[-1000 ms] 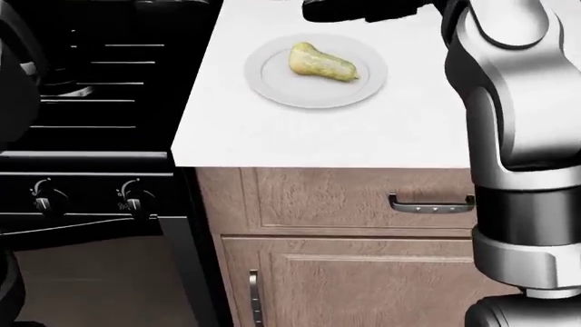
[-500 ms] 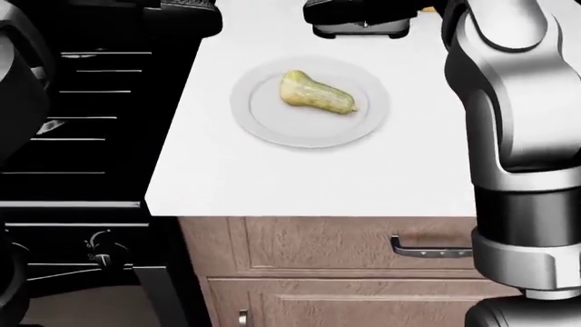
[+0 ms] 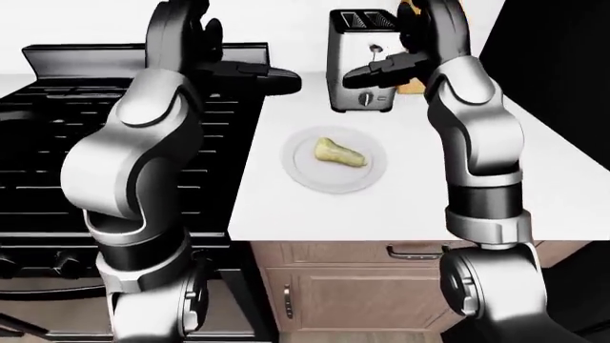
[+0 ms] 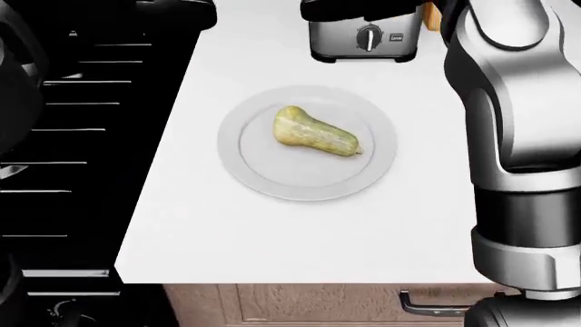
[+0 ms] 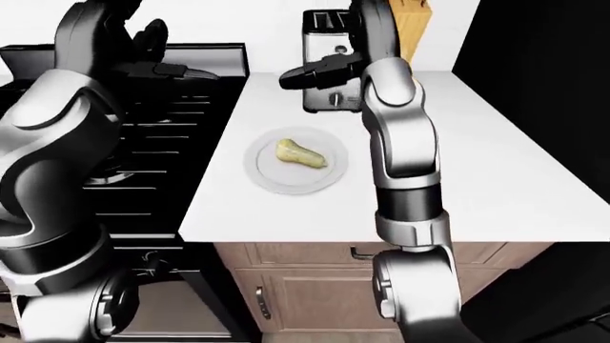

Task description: Pick the squash from the plate and place it in the pan.

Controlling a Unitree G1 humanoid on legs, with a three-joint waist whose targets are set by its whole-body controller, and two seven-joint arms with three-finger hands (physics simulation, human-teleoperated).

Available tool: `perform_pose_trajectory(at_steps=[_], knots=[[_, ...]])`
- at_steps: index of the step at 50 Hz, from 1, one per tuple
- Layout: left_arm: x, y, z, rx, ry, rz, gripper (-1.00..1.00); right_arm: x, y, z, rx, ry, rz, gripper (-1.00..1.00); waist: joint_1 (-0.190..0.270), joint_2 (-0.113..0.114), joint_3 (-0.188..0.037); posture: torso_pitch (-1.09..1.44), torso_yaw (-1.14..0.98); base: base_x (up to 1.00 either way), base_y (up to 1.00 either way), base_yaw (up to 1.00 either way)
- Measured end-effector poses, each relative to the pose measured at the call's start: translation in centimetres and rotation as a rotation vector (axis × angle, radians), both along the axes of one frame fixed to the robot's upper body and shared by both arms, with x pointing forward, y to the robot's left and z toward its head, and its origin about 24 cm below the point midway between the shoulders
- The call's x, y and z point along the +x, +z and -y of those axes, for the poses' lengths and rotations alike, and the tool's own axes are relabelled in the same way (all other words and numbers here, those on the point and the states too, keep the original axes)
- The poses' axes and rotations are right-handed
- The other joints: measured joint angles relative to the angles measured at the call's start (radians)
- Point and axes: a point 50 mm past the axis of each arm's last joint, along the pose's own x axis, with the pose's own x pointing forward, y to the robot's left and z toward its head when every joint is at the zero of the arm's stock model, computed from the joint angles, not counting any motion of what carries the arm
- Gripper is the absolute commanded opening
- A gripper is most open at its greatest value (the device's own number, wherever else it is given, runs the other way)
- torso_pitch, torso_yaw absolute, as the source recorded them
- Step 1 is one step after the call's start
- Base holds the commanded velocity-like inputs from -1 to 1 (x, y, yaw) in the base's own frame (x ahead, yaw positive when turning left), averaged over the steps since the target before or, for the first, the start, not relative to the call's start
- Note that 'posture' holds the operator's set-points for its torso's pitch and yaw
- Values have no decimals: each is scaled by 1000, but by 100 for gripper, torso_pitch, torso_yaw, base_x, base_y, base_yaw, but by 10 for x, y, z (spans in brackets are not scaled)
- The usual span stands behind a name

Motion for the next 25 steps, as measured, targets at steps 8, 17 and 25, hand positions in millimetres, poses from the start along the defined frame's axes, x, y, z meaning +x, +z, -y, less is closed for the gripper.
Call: perform_pose_trajectory(at_steps=[8,17,25], knots=[[-1,4,-2,-4,5,20,100,1,1,-3,-7,6,-4,100,-5,66,0,0,0,15,0,0],[2,-1,-8,-11,38,-4,100,0,-3,-16,-27,62,-5,100,-2,37,15,0,0,3,0,0],[1,0,-5,-4,19,-4,100,0,-2,-8,-14,31,-10,100,-6,36,12,0,0,0,0,0]])
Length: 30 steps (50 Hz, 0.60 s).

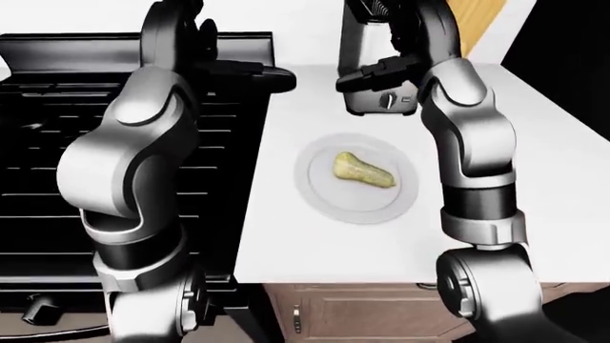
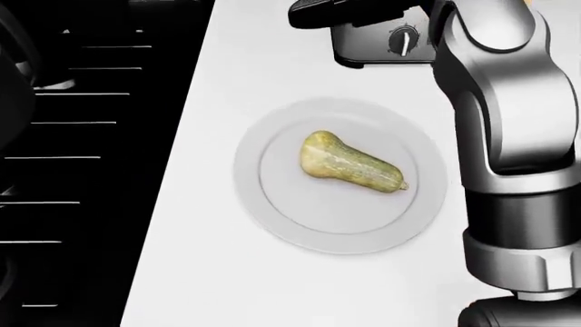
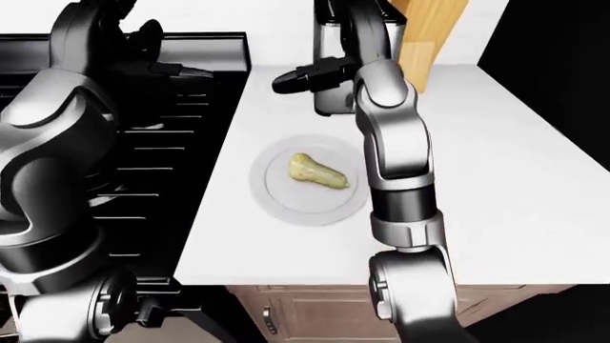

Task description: Pick the squash from the plate and place it in the pan.

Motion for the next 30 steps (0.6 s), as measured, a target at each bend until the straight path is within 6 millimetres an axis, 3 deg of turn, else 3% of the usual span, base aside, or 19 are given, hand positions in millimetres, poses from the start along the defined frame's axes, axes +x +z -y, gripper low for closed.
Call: perform_pose_trajectory(at_steps=[22,30], knots=[[-1,3,-1,-5,3,12,100,-4,4,1,0,0,16,100,1,-4,5,0,0,0,0,0],[-2,3,-1,-6,4,16,100,0,-6,-1,-10,3,-17,100,-1,-3,4,0,0,0,0,0]])
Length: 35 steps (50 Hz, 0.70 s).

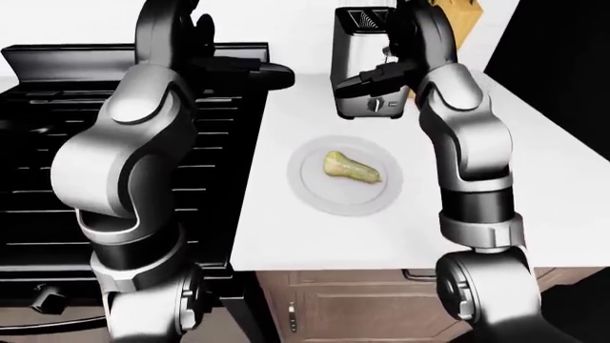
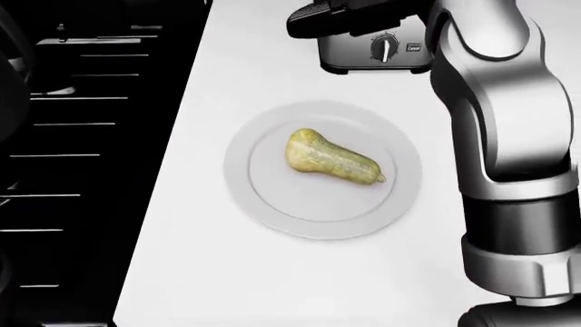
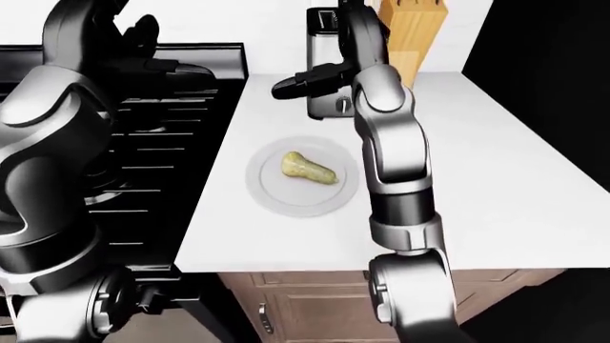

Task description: Pick the squash from the plate and place it in the pan.

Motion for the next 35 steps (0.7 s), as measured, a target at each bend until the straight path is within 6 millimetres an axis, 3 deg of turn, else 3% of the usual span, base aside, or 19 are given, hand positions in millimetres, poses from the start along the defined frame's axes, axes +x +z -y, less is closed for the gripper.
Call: perform_pose_trajectory(at_steps=[27,35], knots=[[1,-2,1,4,1,-7,100,15,-37,5,-34,-3,-137,100,6,0,-10,0,0,0,0,0],[2,-3,0,4,8,-9,100,9,-63,-1,-62,1,-180,100,6,0,-15,0,0,0,0,0]])
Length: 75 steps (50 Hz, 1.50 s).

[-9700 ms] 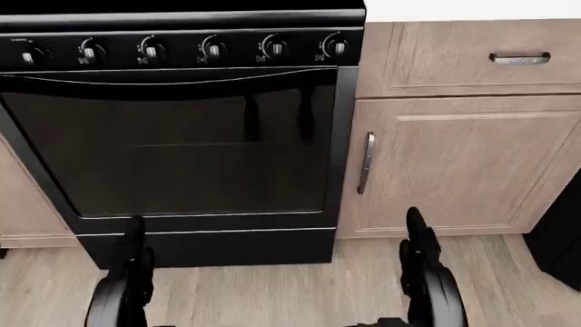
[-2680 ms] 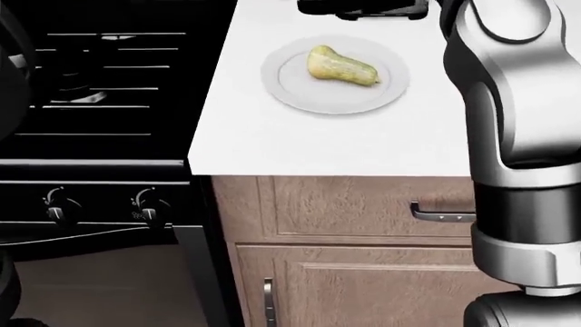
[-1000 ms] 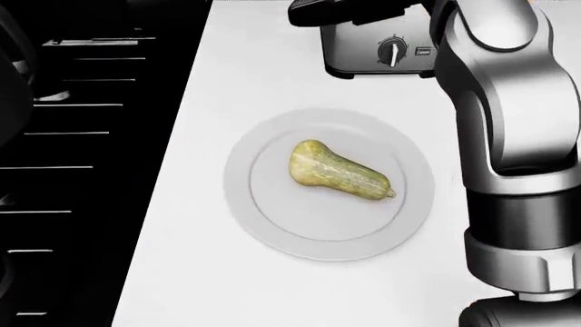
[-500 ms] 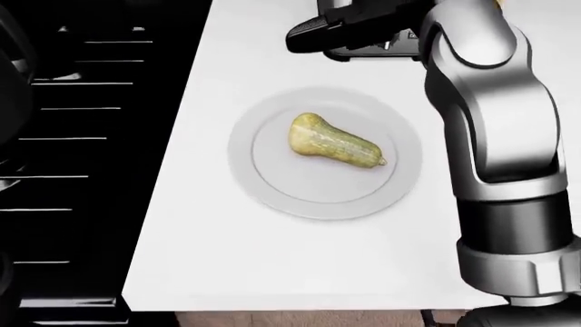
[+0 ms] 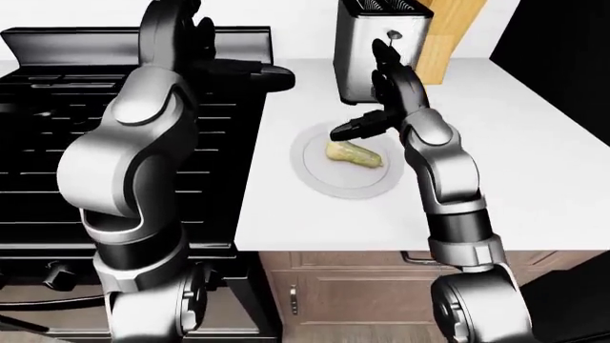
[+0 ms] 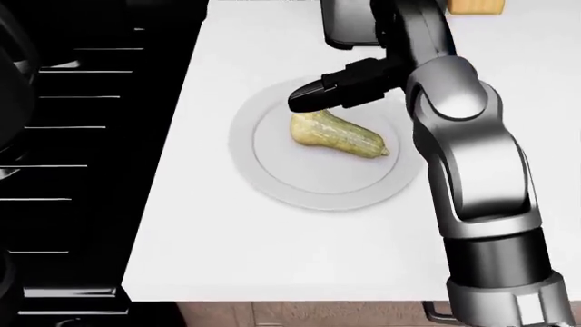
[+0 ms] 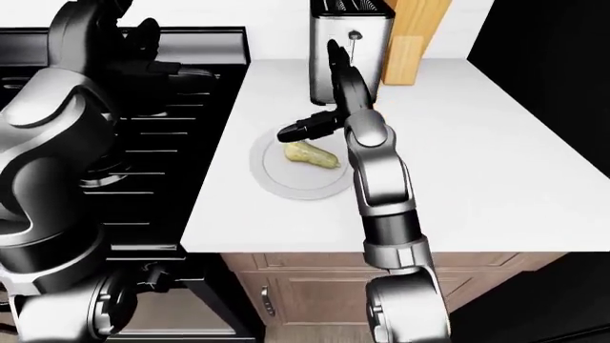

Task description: Pick the squash from the plate and place it in the pan.

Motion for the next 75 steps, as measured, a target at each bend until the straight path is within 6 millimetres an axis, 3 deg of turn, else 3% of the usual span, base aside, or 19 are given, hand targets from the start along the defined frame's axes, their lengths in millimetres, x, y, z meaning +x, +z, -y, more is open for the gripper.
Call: perform_pose_trajectory(at_steps=[6,17,25,34,60,75], knots=[[-1,1,1,1,-4,5,100,-4,-18,0,-20,9,-47,100,2,2,0,0,0,0,0,0],[0,0,1,4,-2,2,100,-17,-9,6,-49,30,-51,100,-1,-1,-5,0,0,0,0,0],[0,0,1,4,-2,8,100,-26,-26,8,-77,92,-153,100,-1,-3,-3,0,0,0,0,0],[0,-1,2,7,-4,3,100,-31,-20,13,-83,115,-159,100,-3,-2,0,0,0,0,0,0],[0,0,3,8,-5,12,100,-29,-46,10,-155,170,-249,100,-3,2,-2,0,0,0,0,0],[1,-1,3,10,-7,9,100,-27,-44,9,-166,152,-220,100,-3,3,-4,0,0,0,0,0]])
